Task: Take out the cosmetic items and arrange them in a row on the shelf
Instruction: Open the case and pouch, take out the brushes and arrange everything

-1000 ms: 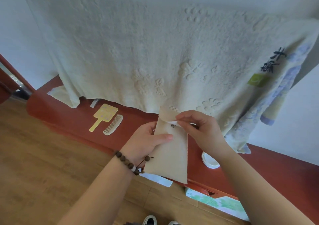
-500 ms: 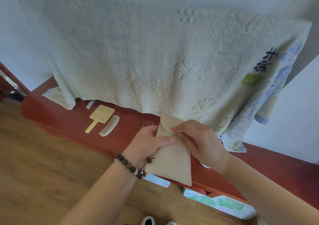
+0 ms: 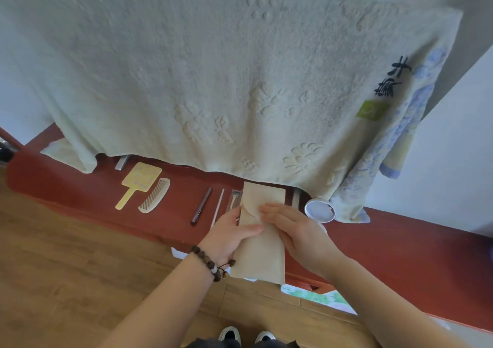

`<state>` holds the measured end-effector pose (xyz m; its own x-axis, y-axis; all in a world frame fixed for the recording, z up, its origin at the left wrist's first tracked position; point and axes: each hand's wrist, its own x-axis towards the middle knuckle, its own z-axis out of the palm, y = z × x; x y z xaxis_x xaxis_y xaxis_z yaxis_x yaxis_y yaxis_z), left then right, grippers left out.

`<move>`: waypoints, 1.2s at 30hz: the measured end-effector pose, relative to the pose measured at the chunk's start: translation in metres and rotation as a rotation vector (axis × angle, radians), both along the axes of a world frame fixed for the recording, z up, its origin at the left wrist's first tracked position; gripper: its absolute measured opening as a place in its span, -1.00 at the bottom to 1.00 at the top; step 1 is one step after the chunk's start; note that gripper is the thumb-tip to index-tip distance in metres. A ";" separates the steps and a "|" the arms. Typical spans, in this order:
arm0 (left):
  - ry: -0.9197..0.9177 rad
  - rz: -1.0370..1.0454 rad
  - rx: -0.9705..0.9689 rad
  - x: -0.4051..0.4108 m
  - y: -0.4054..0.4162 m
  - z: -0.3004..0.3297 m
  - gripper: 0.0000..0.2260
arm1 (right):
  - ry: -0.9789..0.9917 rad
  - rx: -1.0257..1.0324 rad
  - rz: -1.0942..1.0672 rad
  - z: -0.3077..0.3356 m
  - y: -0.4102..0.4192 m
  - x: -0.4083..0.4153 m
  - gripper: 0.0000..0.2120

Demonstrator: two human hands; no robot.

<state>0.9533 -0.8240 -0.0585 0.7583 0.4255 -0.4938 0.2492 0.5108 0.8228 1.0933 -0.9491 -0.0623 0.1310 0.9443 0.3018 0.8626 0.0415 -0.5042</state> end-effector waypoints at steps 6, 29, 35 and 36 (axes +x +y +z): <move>0.159 0.000 0.056 0.028 0.005 -0.043 -0.58 | 0.043 -0.113 -0.133 -0.028 -0.008 0.003 -0.63; 0.602 -0.184 1.010 0.059 -0.001 -0.081 -0.59 | 0.036 -0.325 -0.373 -0.087 -0.016 -0.012 -0.66; 0.581 -0.145 1.167 0.025 0.011 -0.072 -0.62 | -0.201 -0.429 -0.424 -0.109 0.022 -0.042 -0.37; 0.580 -0.146 1.189 0.020 0.015 -0.072 -0.63 | -0.218 -0.451 -0.434 -0.110 0.026 -0.046 -0.34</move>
